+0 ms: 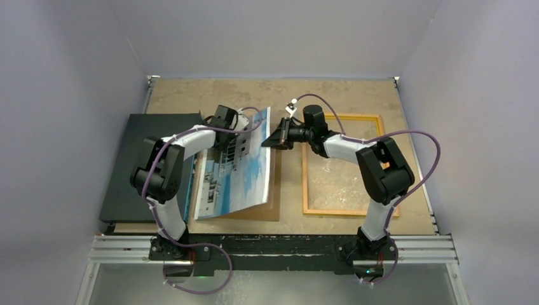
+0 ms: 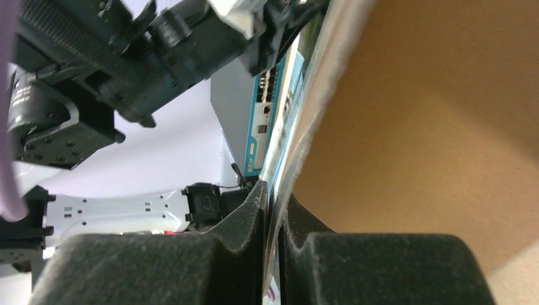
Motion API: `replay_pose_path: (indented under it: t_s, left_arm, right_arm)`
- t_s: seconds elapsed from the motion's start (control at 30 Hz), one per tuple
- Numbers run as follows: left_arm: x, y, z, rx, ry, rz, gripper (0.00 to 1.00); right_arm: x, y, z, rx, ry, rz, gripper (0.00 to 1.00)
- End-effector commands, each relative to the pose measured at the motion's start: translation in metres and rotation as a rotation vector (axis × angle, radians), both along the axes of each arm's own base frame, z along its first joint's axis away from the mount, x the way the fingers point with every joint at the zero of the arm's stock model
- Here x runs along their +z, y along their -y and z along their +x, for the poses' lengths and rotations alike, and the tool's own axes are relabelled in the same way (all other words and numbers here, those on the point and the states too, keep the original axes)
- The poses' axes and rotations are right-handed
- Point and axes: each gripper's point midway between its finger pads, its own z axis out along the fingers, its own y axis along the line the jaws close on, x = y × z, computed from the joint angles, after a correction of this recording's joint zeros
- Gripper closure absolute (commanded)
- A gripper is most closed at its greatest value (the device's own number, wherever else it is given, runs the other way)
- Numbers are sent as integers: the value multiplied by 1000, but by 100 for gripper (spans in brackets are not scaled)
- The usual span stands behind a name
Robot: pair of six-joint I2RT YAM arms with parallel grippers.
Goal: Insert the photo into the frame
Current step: Pick up the photo frame item at the center of the board.
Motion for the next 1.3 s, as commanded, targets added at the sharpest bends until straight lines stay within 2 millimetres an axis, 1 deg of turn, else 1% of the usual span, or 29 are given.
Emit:
replay_pose_path:
  t_s: [0.0, 0.1, 0.13, 0.27, 0.3, 0.37, 0.4, 0.5, 0.53, 0.57, 0.67, 0.77, 0.93, 1.23, 1.27]
  left_arm:
    - [-11, 58, -27, -90, -161, -241, 61]
    - [-15, 63, -29, -99, -170, -233, 61]
    - [-17, 64, -31, -102, -176, -229, 61]
    - [-19, 69, -34, -110, -177, -226, 61]
    - [-18, 71, -34, -113, -174, -227, 61]
    - [-13, 73, -32, -118, -167, -226, 61]
    - [-11, 73, -30, -120, -162, -224, 61]
    - [-9, 69, -28, -123, -151, -200, 61]
    - [-10, 68, -27, -123, -149, -192, 61]
    - [-11, 67, -28, -123, -150, -187, 61]
    - [-12, 66, -28, -123, -146, -182, 62]
    - [-11, 65, -27, -122, -141, -178, 61]
    - [-2, 66, -22, -121, -116, -180, 61]
    - [12, 61, -10, -108, -66, -147, 60]
    - [15, 61, -9, -110, -59, -143, 59]
  right_arm:
    - [20, 29, 16, -75, 68, -7, 93]
    - [22, 46, 15, -99, 71, -10, 93]
    - [23, 50, 14, -98, 72, -8, 91]
    - [22, 65, 9, -104, 76, -26, 81]
    - [23, 68, 8, -104, 78, -30, 77]
    - [25, 72, 7, -99, 85, -30, 67]
    - [26, 73, 6, -98, 87, -29, 65]
    - [29, 77, 7, -108, 89, -29, 64]
    - [29, 78, 7, -111, 89, -31, 66]
    - [28, 79, 8, -116, 88, -35, 70]
    - [28, 80, 8, -116, 85, -36, 74]
    - [30, 81, 8, -118, 84, -40, 82]
    - [35, 81, 8, -111, 96, -37, 83]
    - [43, 88, 7, -119, 119, -54, 100]
    - [44, 90, 7, -125, 123, -62, 100]
